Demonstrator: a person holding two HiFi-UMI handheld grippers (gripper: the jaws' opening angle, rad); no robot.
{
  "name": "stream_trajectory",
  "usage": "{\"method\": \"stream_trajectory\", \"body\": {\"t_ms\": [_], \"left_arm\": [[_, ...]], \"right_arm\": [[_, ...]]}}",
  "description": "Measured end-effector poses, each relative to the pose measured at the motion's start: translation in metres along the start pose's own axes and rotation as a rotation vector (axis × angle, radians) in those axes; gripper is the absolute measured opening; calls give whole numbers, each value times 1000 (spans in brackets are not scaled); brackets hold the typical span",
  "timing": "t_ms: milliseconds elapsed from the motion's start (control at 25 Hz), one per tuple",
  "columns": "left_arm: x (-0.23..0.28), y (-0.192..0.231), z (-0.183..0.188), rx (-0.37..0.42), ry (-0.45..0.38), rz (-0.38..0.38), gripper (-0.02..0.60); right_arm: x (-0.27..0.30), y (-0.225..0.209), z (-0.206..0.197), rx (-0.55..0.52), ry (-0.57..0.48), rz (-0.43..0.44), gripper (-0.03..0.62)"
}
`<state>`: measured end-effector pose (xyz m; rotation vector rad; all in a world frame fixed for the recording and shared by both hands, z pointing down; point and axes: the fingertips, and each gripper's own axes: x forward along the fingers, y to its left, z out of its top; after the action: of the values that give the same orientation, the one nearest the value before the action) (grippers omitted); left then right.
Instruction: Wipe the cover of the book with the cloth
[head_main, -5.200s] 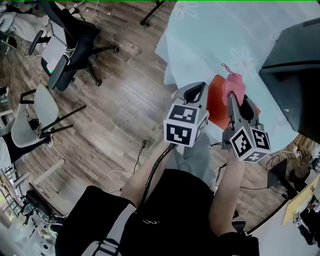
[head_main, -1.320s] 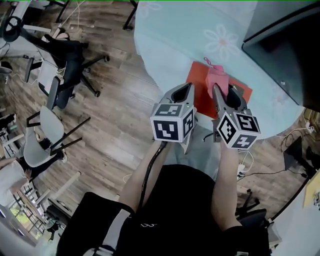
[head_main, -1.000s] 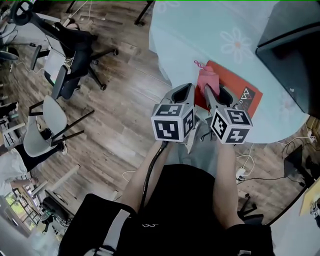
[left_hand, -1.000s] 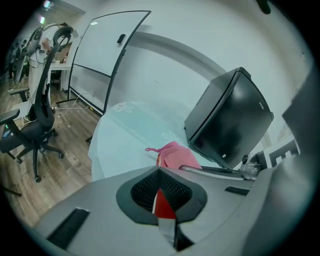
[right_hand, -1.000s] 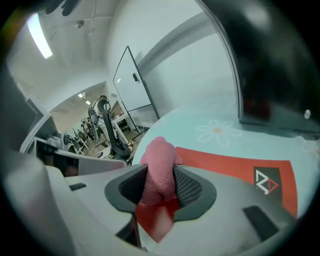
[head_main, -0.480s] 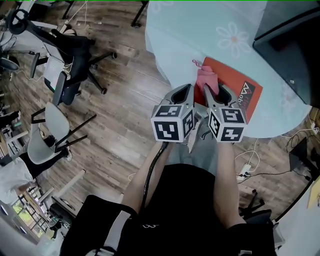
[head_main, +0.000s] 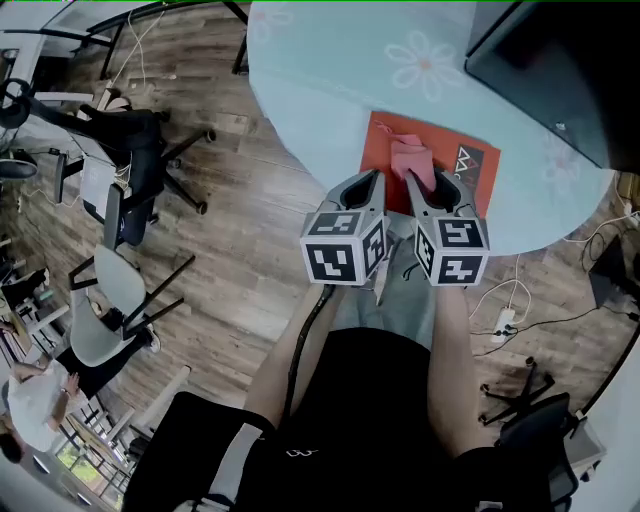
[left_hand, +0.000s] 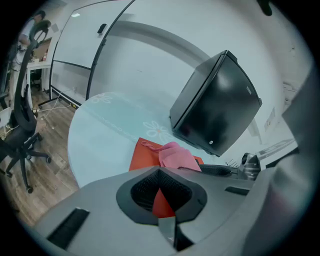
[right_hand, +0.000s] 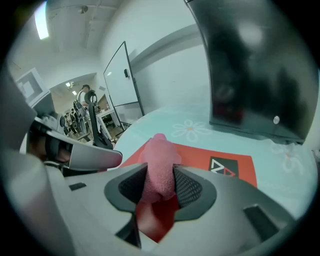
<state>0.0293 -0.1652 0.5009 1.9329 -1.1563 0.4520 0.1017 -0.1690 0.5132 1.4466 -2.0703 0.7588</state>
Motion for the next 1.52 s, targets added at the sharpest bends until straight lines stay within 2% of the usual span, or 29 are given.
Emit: {"method": "stream_trajectory", "body": {"t_ms": [240,400,560,760,1040,1240,1320,1400,1520], "left_arm": [[15,-24,-5,35,36,-47,12],[25,-40,-11,87,61,-67,12],[32,-57,-17,93,85,-105,12],[40,-79,-26,149,114,-139,12],[48,-94,-30,169,134,-177,12],[45,-90,-30,160,125,-161,12],[41,-83,-25,147,108,-145,12],[35,-68,-20,116,88,-115,12],[22,-36,-19,58,69,-37,12]], "right_arm": [[-16,-27,-7,43,-11,-57,155],[-28,-44,-15,68,-14,-88,155],[-42,-63,-22,94,-18,-132,155],[-62,-88,-33,130,-19,-194,155],[-79,-112,-44,159,1,-267,155],[-84,-118,-40,136,20,-297,153],[-89,-113,-22,120,-25,-284,150],[-86,-102,-3,115,-69,-230,150],[-70,-76,14,77,-80,-143,150]]}}
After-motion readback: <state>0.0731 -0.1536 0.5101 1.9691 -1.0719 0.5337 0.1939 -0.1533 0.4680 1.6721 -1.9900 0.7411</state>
